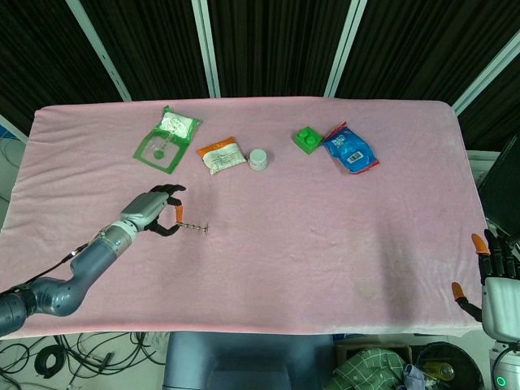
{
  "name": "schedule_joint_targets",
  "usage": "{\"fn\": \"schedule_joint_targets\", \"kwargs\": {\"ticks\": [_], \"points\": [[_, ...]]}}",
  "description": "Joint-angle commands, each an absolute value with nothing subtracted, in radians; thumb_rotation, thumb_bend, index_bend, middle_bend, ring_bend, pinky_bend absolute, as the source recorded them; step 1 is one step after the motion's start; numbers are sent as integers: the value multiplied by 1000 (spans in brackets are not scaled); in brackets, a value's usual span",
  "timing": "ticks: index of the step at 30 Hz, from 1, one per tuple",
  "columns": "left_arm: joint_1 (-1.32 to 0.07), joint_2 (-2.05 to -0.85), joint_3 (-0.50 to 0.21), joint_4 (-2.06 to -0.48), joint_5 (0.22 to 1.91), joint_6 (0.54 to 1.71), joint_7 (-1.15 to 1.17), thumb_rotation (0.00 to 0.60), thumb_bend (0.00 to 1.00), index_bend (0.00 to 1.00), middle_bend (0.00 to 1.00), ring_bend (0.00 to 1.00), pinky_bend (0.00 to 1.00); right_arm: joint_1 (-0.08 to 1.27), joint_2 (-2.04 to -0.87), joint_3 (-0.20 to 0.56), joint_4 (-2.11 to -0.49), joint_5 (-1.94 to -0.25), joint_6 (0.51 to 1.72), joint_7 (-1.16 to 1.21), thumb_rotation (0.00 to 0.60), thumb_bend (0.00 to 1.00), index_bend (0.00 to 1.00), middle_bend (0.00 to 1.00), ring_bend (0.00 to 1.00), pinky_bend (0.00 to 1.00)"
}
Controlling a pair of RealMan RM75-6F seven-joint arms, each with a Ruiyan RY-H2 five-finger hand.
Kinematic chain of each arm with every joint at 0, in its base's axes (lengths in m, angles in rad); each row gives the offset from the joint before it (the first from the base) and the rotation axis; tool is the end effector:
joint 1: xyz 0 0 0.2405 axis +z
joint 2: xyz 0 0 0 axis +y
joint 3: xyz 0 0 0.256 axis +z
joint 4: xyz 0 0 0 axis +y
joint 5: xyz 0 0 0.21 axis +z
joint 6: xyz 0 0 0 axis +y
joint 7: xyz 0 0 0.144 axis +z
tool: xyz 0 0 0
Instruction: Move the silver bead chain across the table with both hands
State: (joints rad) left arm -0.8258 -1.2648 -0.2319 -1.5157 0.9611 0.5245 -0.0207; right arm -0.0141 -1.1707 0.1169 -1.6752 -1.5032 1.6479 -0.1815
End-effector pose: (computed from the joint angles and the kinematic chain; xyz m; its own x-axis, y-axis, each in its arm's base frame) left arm -0.1689 0.3805 0.0406 0.2346 0.5681 0.7889 0.9694 -0.1966 -0.1467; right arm -0.2983 -0.1613 0.1694 0.4599 0.1725 0.8711 -0.8879 0.1012 0.4487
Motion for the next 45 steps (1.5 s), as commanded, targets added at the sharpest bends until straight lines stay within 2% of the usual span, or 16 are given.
{"fn": "schedule_joint_targets", "kwargs": {"ticks": [1, 14, 25, 27, 30, 34, 35, 37, 40, 45], "points": [[-818, -1297, -220, -1484, 1006, 501, -58, 600, 421, 595, 84, 0, 0, -15, -1170, 117, -1676, -1503, 1649, -180, 600, 196, 0, 0, 0, 174], [-805, -1389, -207, -1363, 1118, 477, -187, 600, 421, 591, 83, 0, 0, -16, -1166, 118, -1677, -1501, 1649, -173, 600, 196, 0, 0, 0, 174], [-817, -1414, -147, -1306, 1148, 503, -120, 600, 420, 560, 70, 0, 0, -17, -1165, 120, -1679, -1500, 1650, -170, 600, 195, 0, 0, 0, 174], [-820, -1414, -142, -1304, 1138, 504, -110, 600, 417, 534, 64, 0, 0, -17, -1165, 120, -1679, -1501, 1651, -169, 600, 195, 0, 0, 0, 174], [-824, -1406, -136, -1307, 1125, 503, -94, 600, 413, 424, 44, 0, 0, -17, -1165, 121, -1679, -1502, 1653, -167, 600, 196, 0, 0, 0, 174], [-836, -1378, -116, -1318, 1112, 491, -52, 600, 396, 149, 6, 0, 0, -18, -1165, 121, -1679, -1502, 1654, -166, 600, 196, 0, 0, 0, 174], [-839, -1372, -111, -1322, 1107, 487, -42, 600, 386, 108, 2, 0, 0, -18, -1165, 121, -1680, -1502, 1654, -166, 600, 195, 0, 0, 0, 174], [-846, -1353, -101, -1339, 1091, 478, -21, 600, 366, 66, 0, 0, 0, -18, -1165, 121, -1680, -1502, 1655, -165, 600, 196, 0, 0, 0, 174], [-853, -1327, -94, -1368, 1079, 490, 9, 600, 343, 56, 0, 0, 0, -18, -1165, 122, -1681, -1502, 1656, -166, 600, 195, 0, 0, 0, 174], [-840, -1237, -101, -1485, 1076, 611, 91, 600, 286, 54, 0, 0, 0, -19, -1164, 122, -1679, -1499, 1654, -167, 600, 195, 0, 0, 0, 174]]}}
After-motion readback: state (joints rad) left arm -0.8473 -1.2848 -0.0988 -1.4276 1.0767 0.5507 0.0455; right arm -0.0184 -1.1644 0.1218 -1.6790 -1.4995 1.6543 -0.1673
